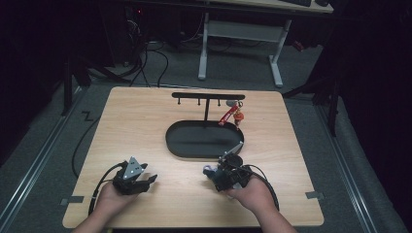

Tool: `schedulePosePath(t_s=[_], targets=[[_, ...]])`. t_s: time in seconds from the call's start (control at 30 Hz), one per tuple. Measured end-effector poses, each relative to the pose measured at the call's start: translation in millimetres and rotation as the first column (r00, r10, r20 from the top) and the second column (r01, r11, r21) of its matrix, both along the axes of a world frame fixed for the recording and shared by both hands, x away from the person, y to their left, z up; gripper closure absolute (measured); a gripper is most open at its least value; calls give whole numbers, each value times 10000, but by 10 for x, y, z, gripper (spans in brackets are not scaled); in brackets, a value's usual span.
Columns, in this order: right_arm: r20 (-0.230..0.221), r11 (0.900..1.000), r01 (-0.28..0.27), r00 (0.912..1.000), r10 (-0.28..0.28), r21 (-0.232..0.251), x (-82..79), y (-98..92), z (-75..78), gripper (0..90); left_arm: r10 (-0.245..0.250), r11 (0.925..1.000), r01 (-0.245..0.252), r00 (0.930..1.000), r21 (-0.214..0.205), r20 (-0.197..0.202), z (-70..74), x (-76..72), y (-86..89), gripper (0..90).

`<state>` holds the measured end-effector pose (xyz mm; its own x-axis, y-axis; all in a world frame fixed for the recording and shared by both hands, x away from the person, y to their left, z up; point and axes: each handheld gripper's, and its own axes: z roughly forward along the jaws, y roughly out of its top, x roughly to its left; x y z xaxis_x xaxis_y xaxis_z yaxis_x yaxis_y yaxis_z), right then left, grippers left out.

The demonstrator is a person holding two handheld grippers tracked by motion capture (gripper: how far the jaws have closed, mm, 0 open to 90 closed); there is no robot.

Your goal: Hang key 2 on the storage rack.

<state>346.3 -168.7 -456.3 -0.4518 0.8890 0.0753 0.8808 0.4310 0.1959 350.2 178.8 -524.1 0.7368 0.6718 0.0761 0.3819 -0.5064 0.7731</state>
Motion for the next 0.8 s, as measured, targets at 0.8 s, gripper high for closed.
schedulePosePath(t_s=[0.8], targets=[[107, 9993, -247, 9996, 250, -291, -94, -73, -88, 506, -205, 9995, 204, 9998, 244, 32, -1, -42, -53, 428]])
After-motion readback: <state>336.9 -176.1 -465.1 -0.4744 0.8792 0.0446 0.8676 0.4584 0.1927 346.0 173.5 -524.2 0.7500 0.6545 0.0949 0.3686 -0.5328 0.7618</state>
